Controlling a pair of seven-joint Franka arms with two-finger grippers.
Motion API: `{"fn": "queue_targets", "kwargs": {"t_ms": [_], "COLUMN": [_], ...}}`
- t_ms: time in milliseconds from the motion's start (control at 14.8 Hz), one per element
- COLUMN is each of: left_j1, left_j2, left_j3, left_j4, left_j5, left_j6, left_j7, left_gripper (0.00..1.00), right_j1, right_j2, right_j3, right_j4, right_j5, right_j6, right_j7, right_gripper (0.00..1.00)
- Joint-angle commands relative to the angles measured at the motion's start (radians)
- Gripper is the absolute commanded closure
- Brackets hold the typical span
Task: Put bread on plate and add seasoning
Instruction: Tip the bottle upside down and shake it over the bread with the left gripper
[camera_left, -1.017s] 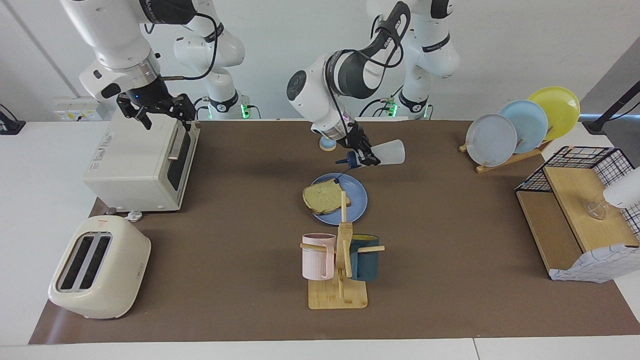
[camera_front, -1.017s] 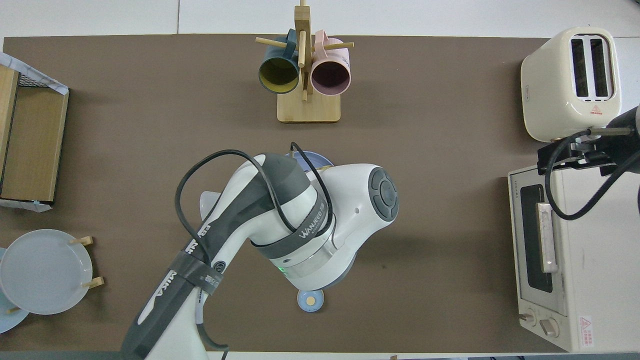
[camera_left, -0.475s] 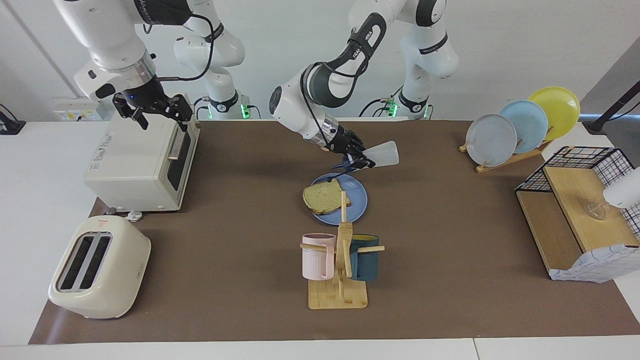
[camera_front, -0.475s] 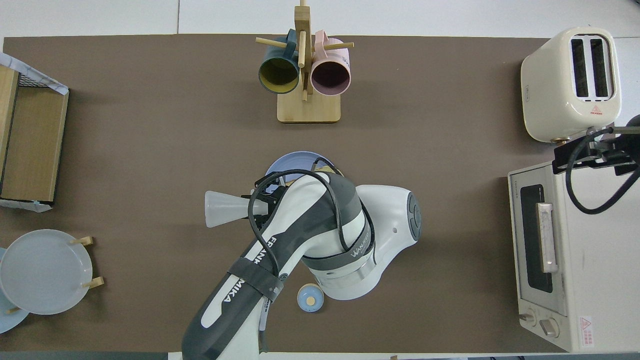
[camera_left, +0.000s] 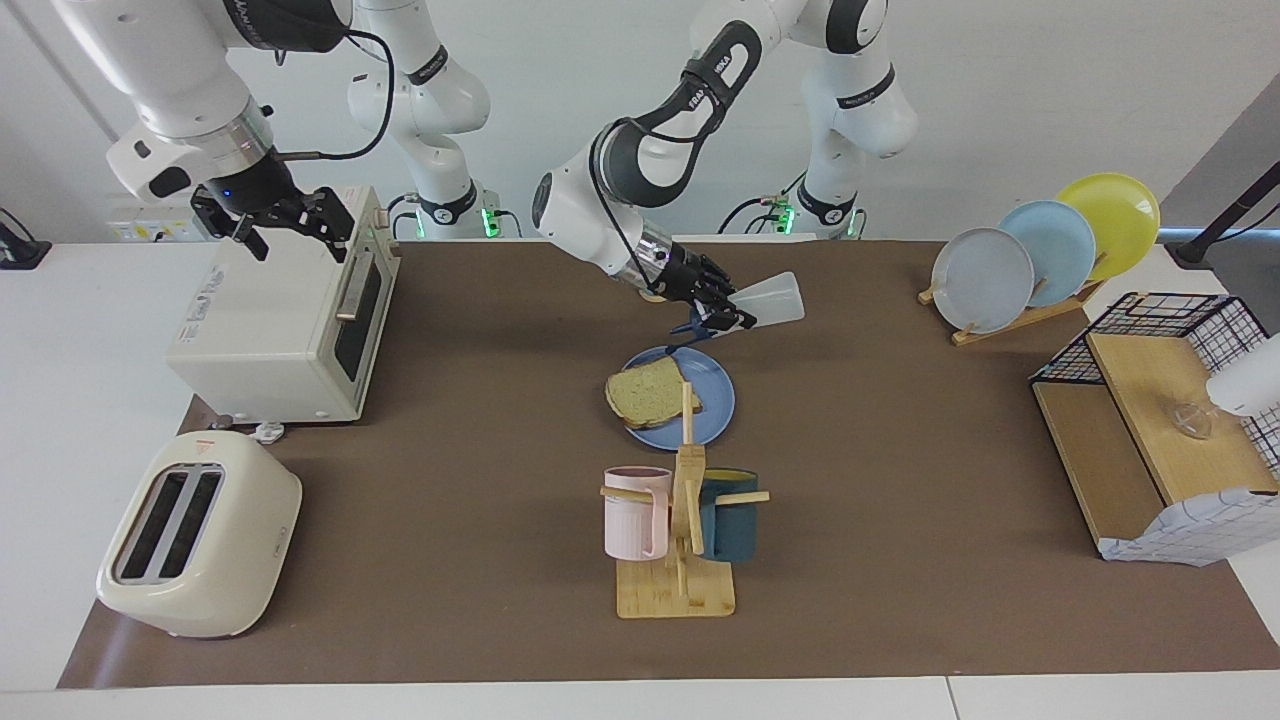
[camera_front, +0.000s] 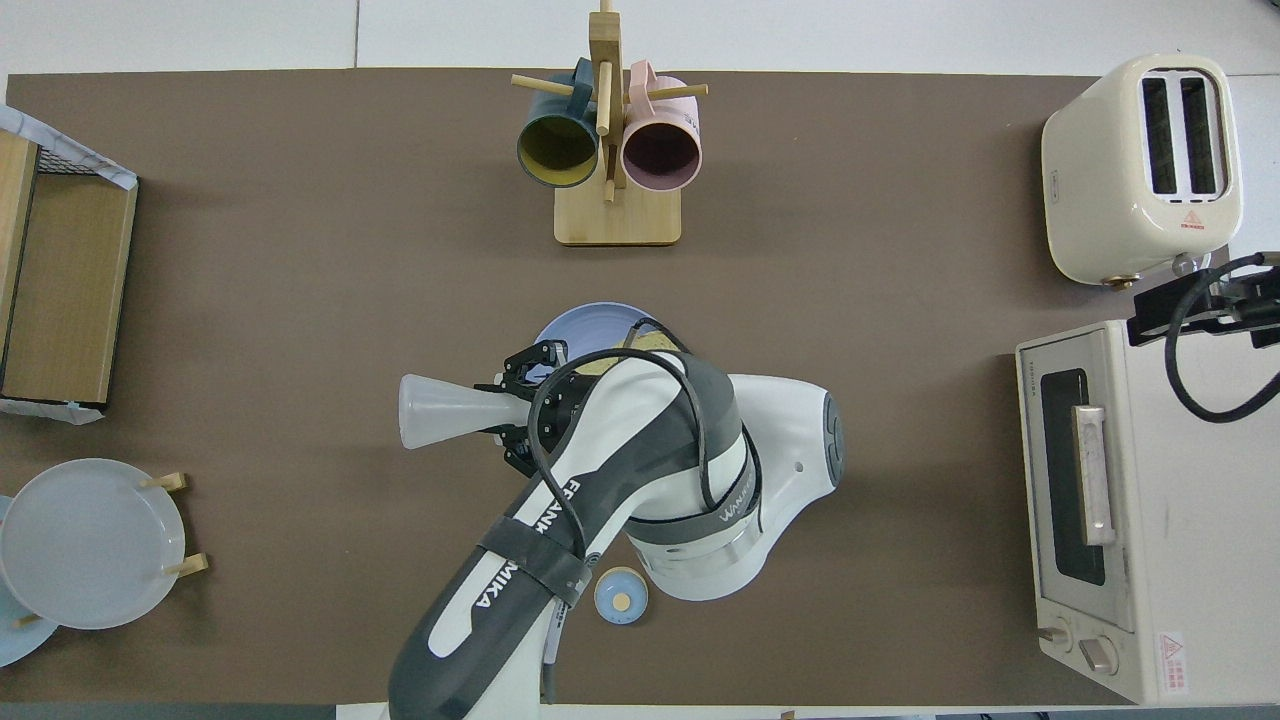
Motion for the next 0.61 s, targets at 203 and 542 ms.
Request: {"fn": "queue_targets", "kwargs": {"t_ms": [203,542], "left_j1": [0.026,0.033], "left_j2": [0.057,0.152], "left_j3": [0.015,0.037], "left_j4": [0.029,0.15], "left_j5": [0.072,0.081], "left_j6": [0.012,-0.034], "left_j7": [-0.002,-0.002], "left_gripper": [1.0,1.0], "right_j1": [-0.001,-0.001], "right_j2": [-0.018,-0.02], "right_j3": [0.002,0.004], "right_j4": [-0.021,-0.025], "right_j5": [0.014,0.014], "right_j6": [0.006,0.006], "right_j7": [-0.019,-0.019], "right_gripper": [0.0,0.0]}}
